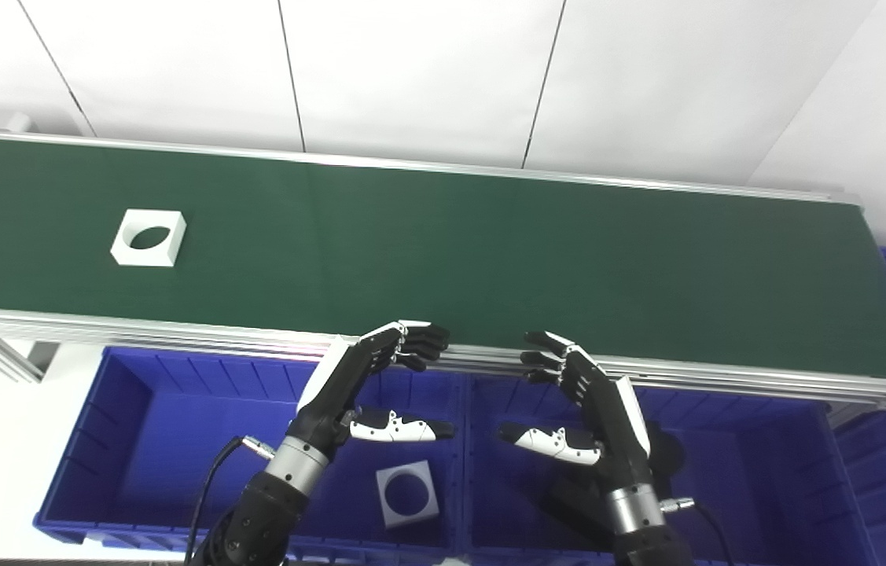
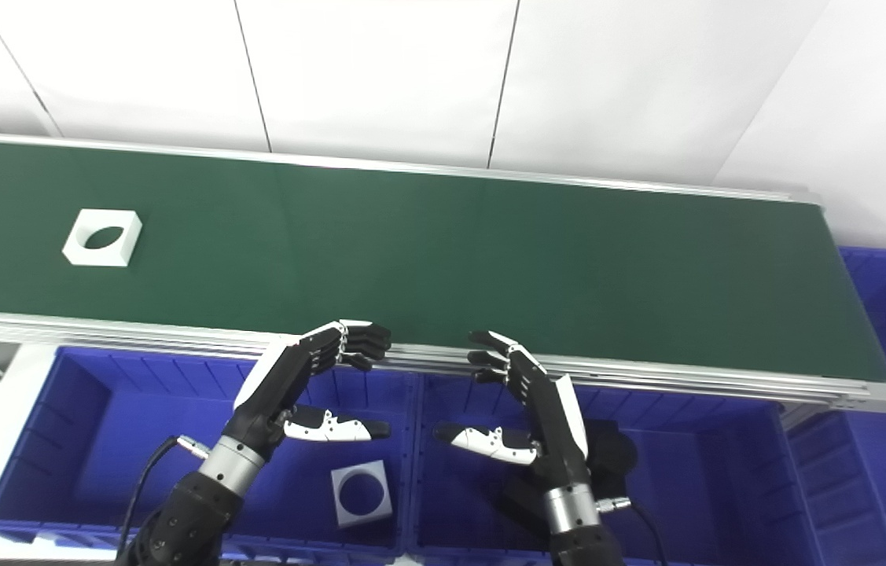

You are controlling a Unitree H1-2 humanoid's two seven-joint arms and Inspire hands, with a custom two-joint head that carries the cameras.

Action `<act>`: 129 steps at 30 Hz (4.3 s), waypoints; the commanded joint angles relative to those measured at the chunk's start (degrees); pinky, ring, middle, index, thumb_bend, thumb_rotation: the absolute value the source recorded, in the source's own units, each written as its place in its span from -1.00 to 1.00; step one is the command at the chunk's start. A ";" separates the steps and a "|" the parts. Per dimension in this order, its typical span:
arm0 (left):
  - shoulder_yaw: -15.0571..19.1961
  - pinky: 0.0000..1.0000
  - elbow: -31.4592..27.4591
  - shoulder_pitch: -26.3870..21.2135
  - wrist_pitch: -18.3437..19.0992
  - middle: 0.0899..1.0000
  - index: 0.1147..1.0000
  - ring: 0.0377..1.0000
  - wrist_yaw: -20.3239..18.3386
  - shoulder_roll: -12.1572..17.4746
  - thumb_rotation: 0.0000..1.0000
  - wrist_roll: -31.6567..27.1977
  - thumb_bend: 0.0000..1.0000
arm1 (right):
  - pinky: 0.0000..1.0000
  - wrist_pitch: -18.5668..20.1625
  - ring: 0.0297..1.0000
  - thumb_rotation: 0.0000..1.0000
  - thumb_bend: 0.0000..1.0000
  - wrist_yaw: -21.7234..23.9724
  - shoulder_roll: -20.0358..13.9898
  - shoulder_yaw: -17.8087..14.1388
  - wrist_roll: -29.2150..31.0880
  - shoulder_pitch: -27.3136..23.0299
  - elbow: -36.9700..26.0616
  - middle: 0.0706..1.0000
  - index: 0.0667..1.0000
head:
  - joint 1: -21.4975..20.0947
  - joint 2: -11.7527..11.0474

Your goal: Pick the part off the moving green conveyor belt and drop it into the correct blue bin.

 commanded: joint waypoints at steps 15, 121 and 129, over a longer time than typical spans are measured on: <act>-1.54 0.23 9.24 -3.81 -8.17 0.35 0.34 0.32 5.04 -2.38 -1.00 3.94 0.44 | 0.37 -3.42 0.51 -0.52 0.60 3.53 -2.08 -2.39 5.34 -2.85 5.74 0.64 0.50 | 12.57 -6.74; -17.01 0.63 26.84 -46.57 14.18 0.82 0.72 0.80 -0.28 15.12 -0.69 41.78 0.99 | 0.34 -3.41 0.51 -0.55 0.55 6.13 2.27 -4.82 4.78 -3.12 10.34 0.65 0.51 | 11.18 -9.92; -16.73 0.58 26.39 -46.39 14.80 0.80 0.71 0.77 -1.46 15.57 -0.73 41.13 1.00 | 0.34 -3.42 0.51 -0.56 0.57 6.34 2.49 -4.85 5.36 -3.14 10.42 0.64 0.50 | 11.24 -9.94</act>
